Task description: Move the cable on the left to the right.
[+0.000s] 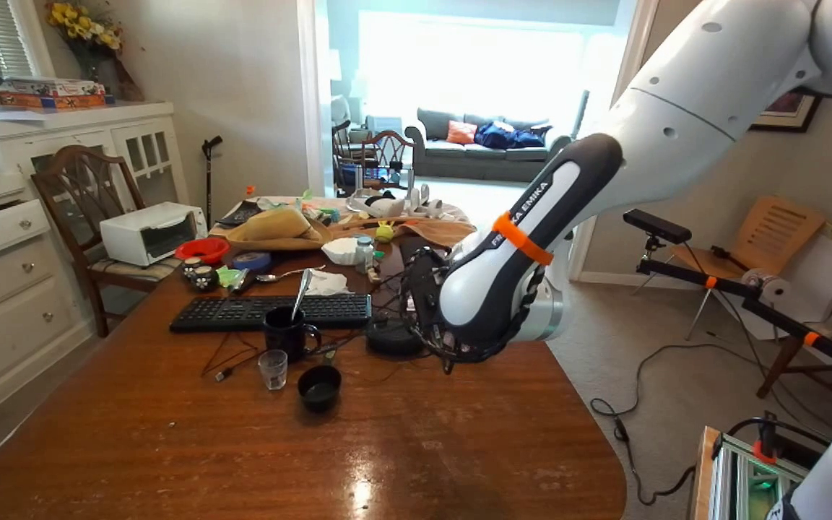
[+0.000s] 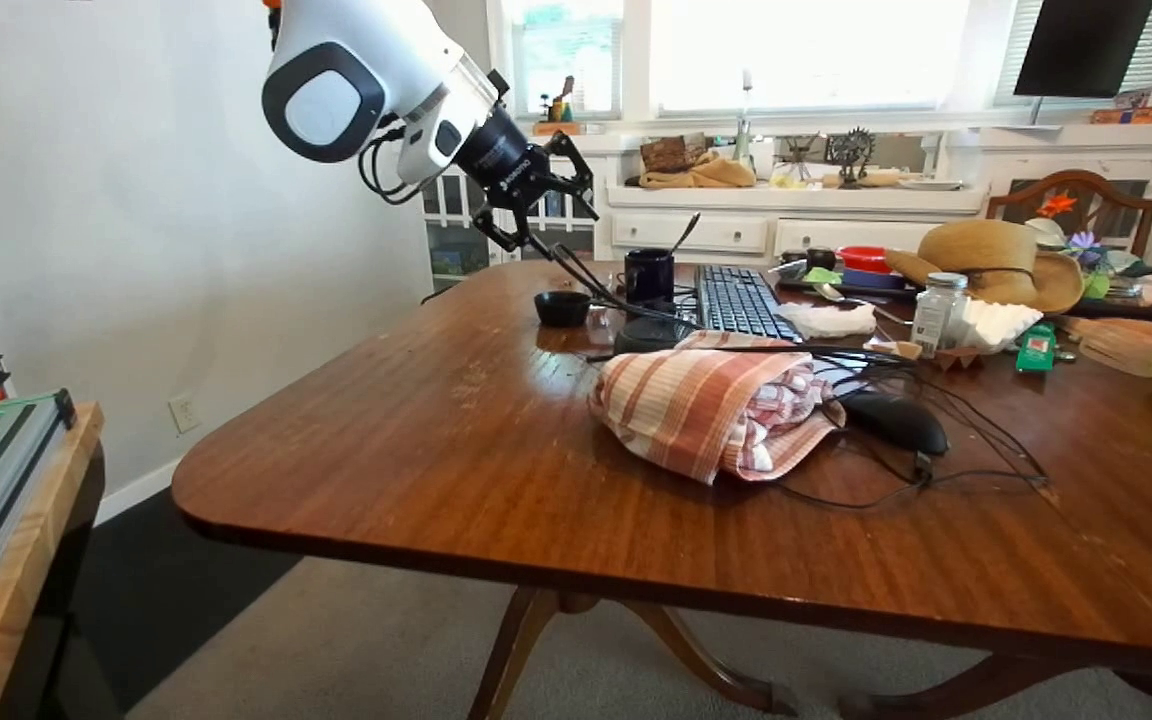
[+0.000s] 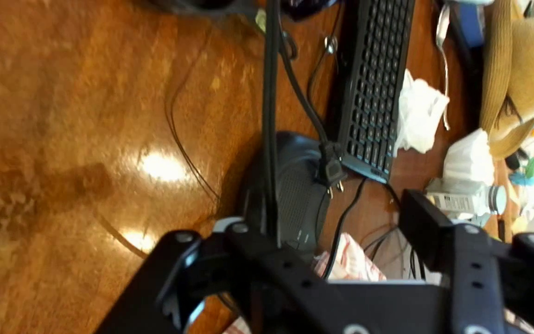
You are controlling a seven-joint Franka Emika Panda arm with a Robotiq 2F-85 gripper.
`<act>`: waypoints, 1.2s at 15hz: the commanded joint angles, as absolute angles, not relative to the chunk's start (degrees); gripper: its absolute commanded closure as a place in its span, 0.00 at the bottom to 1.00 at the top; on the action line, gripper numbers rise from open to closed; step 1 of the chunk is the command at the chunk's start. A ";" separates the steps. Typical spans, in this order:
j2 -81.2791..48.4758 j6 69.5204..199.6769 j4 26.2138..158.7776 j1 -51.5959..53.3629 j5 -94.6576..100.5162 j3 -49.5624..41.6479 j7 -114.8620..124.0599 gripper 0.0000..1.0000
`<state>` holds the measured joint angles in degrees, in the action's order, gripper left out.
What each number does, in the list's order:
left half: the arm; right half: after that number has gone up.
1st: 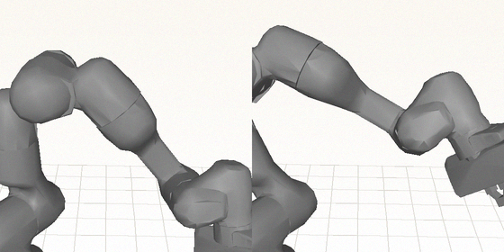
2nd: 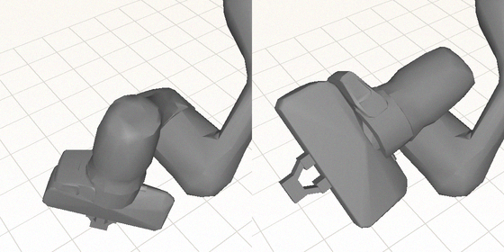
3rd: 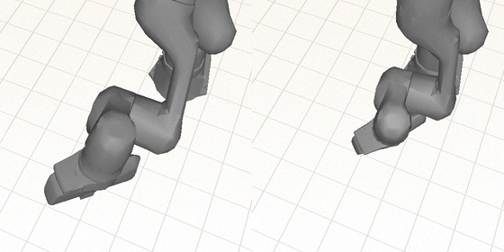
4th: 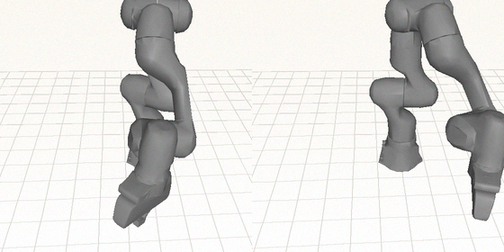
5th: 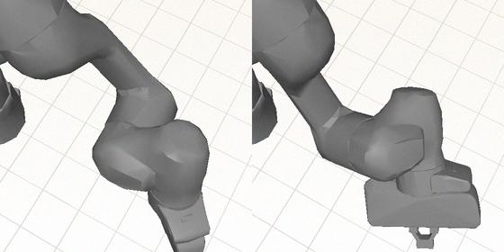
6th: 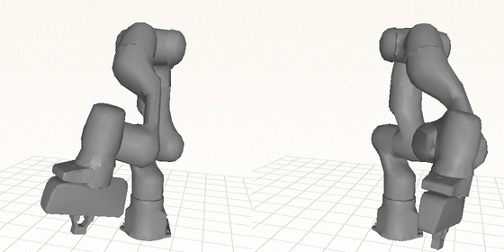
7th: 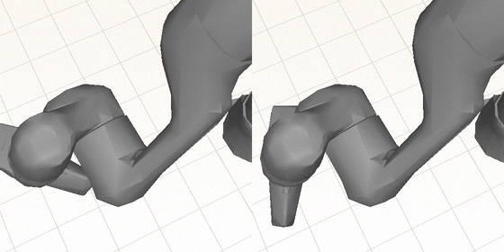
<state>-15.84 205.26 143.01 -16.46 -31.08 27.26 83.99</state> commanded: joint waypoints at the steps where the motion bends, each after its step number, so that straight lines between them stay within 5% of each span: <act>1: -8.08 193.71 146.68 -28.21 -18.42 40.05 96.34 0.00; 9: -15.95 177.08 141.97 -59.32 -13.86 75.69 92.29 0.00; 18: -10.78 143.32 135.66 -97.48 -1.36 109.21 85.11 0.00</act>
<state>-11.70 152.69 138.51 -86.97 -9.34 99.52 83.45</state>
